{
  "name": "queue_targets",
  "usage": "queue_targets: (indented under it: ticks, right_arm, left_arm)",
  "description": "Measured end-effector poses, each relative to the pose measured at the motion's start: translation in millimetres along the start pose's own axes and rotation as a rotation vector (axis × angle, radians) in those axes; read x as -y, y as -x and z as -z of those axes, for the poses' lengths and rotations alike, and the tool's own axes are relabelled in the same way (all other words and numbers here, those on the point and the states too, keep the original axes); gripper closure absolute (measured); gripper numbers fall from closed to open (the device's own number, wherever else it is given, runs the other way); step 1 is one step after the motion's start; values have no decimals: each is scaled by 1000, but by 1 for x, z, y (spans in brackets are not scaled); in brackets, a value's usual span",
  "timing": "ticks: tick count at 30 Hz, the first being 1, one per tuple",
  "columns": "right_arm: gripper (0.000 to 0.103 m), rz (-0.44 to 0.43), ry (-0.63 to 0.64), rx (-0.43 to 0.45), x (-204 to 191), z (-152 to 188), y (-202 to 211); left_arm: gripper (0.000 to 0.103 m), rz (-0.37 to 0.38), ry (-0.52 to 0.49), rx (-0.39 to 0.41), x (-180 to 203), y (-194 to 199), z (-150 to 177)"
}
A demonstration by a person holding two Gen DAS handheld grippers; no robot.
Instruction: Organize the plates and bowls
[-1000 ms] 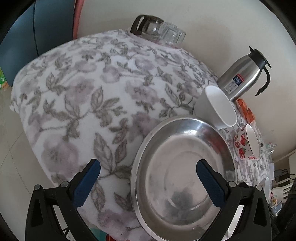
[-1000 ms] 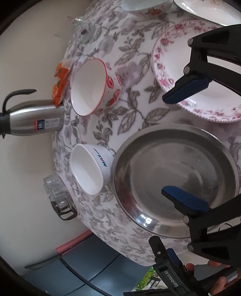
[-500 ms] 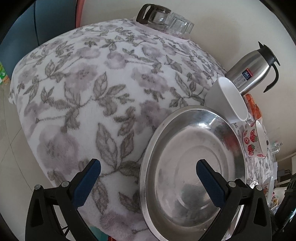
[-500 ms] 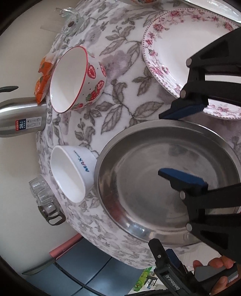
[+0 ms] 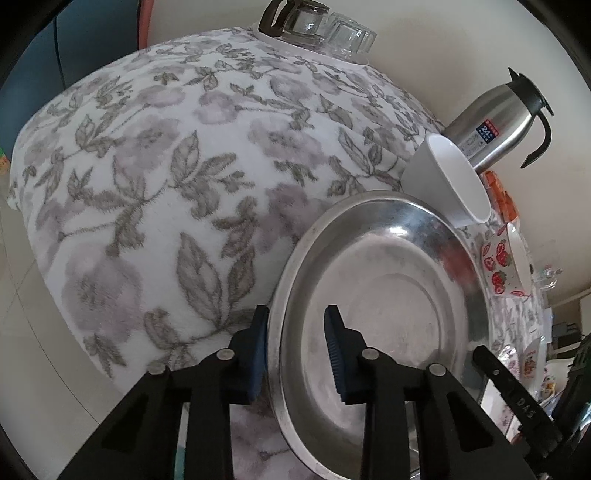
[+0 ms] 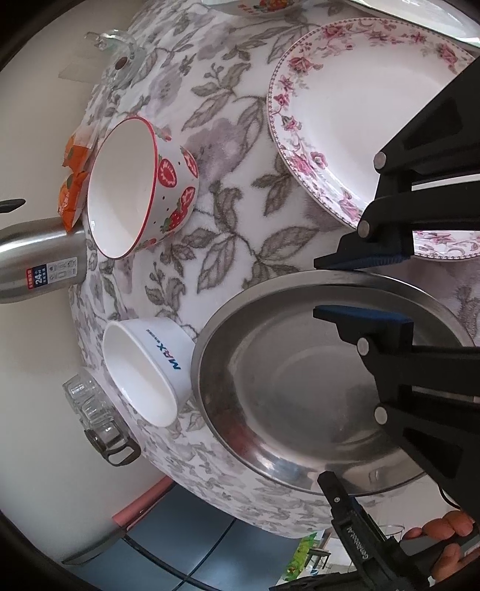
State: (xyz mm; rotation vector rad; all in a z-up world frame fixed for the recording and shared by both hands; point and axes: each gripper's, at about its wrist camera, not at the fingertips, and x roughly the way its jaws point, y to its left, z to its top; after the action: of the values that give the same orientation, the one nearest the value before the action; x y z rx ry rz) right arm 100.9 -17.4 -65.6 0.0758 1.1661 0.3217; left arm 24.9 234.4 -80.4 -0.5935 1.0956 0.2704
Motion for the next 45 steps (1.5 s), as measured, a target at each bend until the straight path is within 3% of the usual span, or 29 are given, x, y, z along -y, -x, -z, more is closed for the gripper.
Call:
queue_targets:
  ticks: [4, 18, 29, 36, 45]
  right_arm:
    - [83, -26, -27, -9, 5, 1, 3]
    - [83, -71, -30, 62, 7, 0, 46]
    - [83, -92, -57, 259, 30, -6, 127]
    - [83, -81, -95, 403, 55, -6, 182]
    - [82, -38, -134, 518, 98, 5, 231]
  left_arm:
    - [77, 6, 8, 6, -3, 3, 0]
    - [77, 27, -13, 85, 14, 41, 2]
    - [77, 82, -84, 147, 66, 85, 0]
    - [77, 128, -155, 207, 120, 116, -1]
    - [77, 192, -214, 200, 180, 125, 11]
